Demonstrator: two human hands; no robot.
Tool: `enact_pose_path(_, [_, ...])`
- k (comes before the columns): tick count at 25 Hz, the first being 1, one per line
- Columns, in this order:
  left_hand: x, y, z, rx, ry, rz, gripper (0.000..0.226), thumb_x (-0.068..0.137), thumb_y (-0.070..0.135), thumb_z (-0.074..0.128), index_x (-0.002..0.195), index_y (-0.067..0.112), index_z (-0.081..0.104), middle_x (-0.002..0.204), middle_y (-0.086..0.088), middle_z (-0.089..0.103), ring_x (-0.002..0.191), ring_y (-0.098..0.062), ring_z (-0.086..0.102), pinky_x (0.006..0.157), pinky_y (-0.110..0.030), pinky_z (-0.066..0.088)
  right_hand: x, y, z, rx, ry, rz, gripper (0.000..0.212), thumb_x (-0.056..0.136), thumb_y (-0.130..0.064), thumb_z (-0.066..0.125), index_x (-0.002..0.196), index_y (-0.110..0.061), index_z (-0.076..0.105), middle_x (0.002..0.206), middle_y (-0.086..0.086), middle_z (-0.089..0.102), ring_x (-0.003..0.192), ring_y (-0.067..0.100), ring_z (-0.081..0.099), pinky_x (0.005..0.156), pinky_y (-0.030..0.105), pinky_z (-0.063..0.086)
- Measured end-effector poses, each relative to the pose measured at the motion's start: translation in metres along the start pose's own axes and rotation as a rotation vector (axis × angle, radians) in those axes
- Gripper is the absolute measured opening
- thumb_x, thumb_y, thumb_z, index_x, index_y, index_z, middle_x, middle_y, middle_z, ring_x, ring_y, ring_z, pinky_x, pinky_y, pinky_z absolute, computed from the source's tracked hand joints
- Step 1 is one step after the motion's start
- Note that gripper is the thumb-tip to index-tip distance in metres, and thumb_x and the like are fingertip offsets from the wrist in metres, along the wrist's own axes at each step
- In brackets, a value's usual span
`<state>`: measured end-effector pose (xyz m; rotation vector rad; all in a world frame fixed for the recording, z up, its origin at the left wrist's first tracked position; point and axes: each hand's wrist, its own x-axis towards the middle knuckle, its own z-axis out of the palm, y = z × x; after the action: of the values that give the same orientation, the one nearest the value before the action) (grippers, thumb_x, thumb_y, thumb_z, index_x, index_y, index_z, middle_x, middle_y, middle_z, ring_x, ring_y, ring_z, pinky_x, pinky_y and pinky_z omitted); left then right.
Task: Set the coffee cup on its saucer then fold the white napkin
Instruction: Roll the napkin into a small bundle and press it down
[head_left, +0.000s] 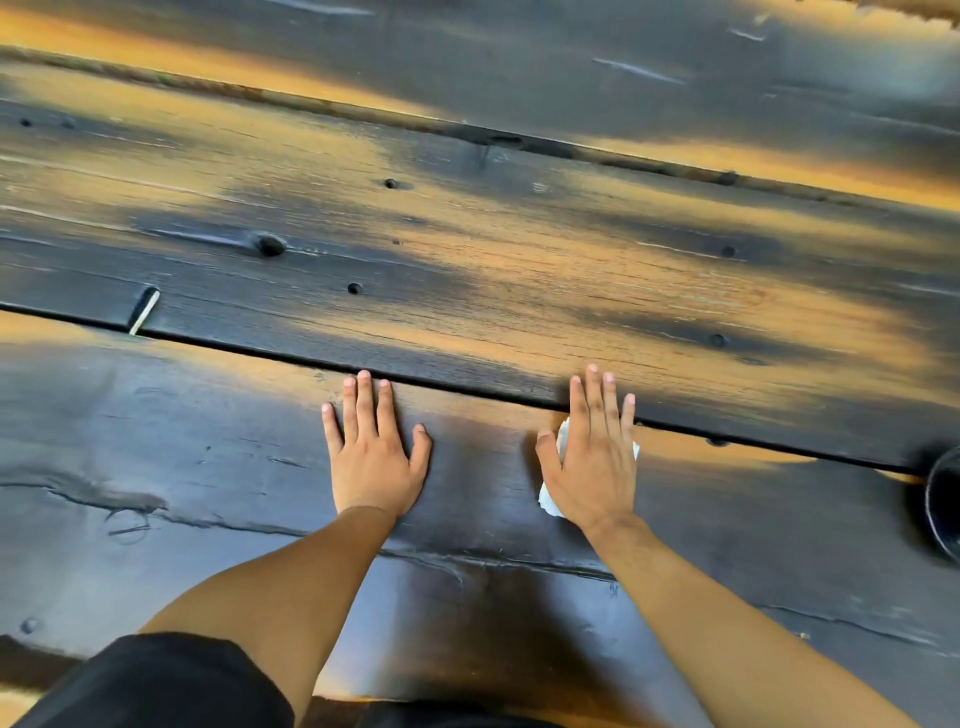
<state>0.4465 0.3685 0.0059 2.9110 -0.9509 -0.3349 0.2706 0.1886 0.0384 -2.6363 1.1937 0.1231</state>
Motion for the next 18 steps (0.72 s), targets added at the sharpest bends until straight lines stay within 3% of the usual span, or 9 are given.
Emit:
enact_pose_path(4, [0.0, 0.001, 0.001, -0.001, 0.005, 0.003, 0.077, 0.095, 0.05, 0.034, 0.157, 0.005, 0.027, 0.166, -0.017, 0.021, 0.156, -0.032, 0.011, 0.124, -0.059, 0.009, 0.008, -0.012, 0.017, -0.041, -0.082, 0.02, 0.077, 0.094, -0.046, 0.032, 0.158, -0.005, 0.021, 0.168, 0.012, 0.007, 0.157, 0.027, 0.001, 0.127, 0.049, 0.002])
enact_pose_path(13, [-0.001, 0.001, 0.004, 0.041, 0.008, 0.019, 0.077, 0.097, 0.05, 0.034, 0.158, 0.005, 0.023, 0.167, -0.018, 0.018, 0.156, -0.034, 0.01, 0.124, -0.06, 0.009, 0.009, -0.012, 0.02, -0.101, -0.07, 0.037, 0.08, 0.092, -0.048, 0.038, 0.159, -0.01, 0.019, 0.168, 0.013, 0.01, 0.156, 0.029, 0.005, 0.126, 0.052, 0.01])
enact_pose_path(18, [-0.001, 0.003, -0.001, 0.055, -0.059, 0.017, 0.078, 0.098, 0.053, 0.025, 0.159, 0.005, 0.017, 0.168, -0.017, 0.012, 0.157, -0.032, 0.003, 0.124, -0.059, 0.005, 0.009, -0.013, 0.01, 0.054, -0.122, 0.055, 0.082, 0.093, -0.058, 0.028, 0.159, -0.012, 0.019, 0.169, 0.014, 0.007, 0.156, 0.031, 0.001, 0.126, 0.053, 0.0])
